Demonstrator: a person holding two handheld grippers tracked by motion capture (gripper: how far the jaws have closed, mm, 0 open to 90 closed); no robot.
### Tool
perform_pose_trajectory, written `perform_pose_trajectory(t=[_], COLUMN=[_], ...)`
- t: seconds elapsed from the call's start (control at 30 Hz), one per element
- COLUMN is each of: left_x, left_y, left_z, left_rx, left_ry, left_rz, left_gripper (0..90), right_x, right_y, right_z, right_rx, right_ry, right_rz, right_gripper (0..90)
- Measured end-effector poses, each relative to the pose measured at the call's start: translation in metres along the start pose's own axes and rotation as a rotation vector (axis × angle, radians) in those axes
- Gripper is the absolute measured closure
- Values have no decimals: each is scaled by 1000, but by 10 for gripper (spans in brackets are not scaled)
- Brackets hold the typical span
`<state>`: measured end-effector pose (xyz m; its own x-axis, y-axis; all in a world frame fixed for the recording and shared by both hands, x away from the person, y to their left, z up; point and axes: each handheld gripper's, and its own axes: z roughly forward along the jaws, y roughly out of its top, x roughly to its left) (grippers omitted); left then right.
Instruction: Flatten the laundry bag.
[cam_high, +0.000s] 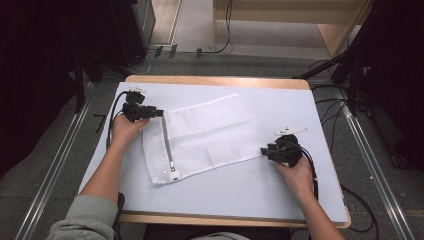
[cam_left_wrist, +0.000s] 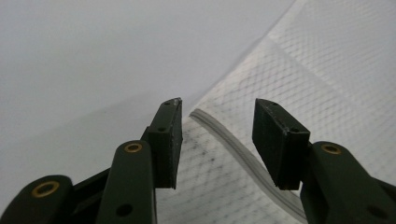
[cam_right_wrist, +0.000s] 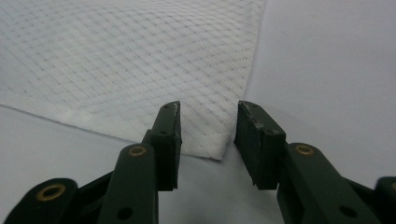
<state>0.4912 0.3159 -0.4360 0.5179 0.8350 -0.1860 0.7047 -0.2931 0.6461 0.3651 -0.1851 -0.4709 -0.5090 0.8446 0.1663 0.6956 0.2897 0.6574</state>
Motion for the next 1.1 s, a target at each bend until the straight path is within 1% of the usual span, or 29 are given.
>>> perform_pose_trajectory(t=[0.03, 0.1, 0.13, 0.17, 0.23, 0.27, 0.3, 0.33, 0.37, 0.4, 0.43, 0.47, 0.53, 0.57, 0.6, 0.63, 0.67, 0.73, 0.77, 0.83, 0.87, 0.93, 1.0, 1.07, 1.1], left_x=[1, 3, 3, 3, 2, 2, 1, 1, 0, -2, -3, -4, -6, -6, -5, -5, -4, -4, -4, -5, -5, -4, -3, -4, -4], left_y=[-1, -4, -6, -6, -7, -7, -8, -9, -10, -11, -11, -11, -11, -12, -12, -12, -12, -12, -11, -10, -9, -9, -9, -10, -10], left_z=[3, 8, 10, 10, 10, 10, 11, 11, 12, 12, 12, 12, 12, 12, 12, 12, 12, 12, 12, 12, 11, 9, 8, 6, 5], left_rx=[9, 33, 45, 36, 38, 37, 34, 41, 39, 38, 37, 42, 40, 39, 36, 36, 37, 35, 39, 48, 53, 52, 58, 66, 76], left_ry=[4, 4, 6, 8, 6, 2, 7, -10, -15, 0, 19, 27, 48, 46, 41, 31, 27, 27, 28, 36, 43, 34, 19, 8, 3], left_rz=[7, 11, 24, 35, 38, 41, 51, 52, 57, 75, 84, 89, 101, 102, 93, 86, 77, 61, 62, 70, 70, 53, 28, 10, 7], left_gripper=[521, 519, 520, 523, 537, 557, 563, 594, 671, 676, 697, 734, 768, 790, 804, 837, 843, 856, 865, 881, 888, 898, 900, 900, 900], right_x=[1, 1, 1, 2, 3, 3, 3, 4, 5, 5, 6, 5, 5, 4, 5, 5, 5, 6, 4, 3, 2, -1, -4, -9, -11], right_y=[0, 0, 0, 0, 0, 0, 0, 0, 0, 0, 1, 1, 1, 1, 2, 2, 3, 4, 5, 6, 6, 8, 10, 13, 15], right_z=[1, 1, 1, 1, 1, 1, 1, 1, 1, 2, 2, 2, 2, 2, 2, 3, 3, 2, 2, 2, 1, 0, -2, -2, -2], right_rx=[-3, -3, -4, -4, -5, -4, 0, 1, 3, 1, 4, 8, 10, 15, 19, 21, 26, 32, 36, 38, 34, 22, 5, -4, -6], right_ry=[-6, -9, -12, -17, -26, -28, -33, -33, -37, -45, -46, -44, -30, -17, -14, -11, -11, -10, -3, -1, -6, -7, -14, -19, -24], right_rz=[-13, -21, -22, -22, -12, -7, -5, -5, -8, -10, -9, -10, 0, 3, 8, 8, -2, 4, 1, 9, 7, 5, 15, 15, 20], right_gripper=[624, 631, 641, 650, 664, 682, 705, 721, 746, 764, 781, 803, 850, 869, 879, 887, 892, 898, 900, 900, 900, 900, 900, 900, 900])
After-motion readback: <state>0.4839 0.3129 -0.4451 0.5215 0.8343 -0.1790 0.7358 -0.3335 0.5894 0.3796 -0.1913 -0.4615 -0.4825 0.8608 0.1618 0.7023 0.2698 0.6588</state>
